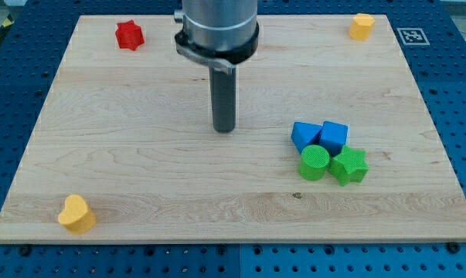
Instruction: Slightly move the red circle towards the left
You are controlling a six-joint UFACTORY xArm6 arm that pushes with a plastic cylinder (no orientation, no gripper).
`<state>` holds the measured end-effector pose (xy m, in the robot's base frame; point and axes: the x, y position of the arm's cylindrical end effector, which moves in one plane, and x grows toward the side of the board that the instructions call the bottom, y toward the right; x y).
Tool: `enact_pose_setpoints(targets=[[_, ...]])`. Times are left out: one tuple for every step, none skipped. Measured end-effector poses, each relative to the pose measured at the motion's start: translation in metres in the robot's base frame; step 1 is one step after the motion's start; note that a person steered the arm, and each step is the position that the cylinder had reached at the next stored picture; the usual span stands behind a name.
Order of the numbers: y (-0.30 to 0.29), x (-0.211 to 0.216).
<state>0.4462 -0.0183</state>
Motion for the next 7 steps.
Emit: enact_pose_setpoints(targets=[[0.013,-0.038],[0.057,-0.069],[0.062,-0.077],[0.036,-0.083],[0.059,-0.090],[0.087,-0.095],[0.099,-0.103]])
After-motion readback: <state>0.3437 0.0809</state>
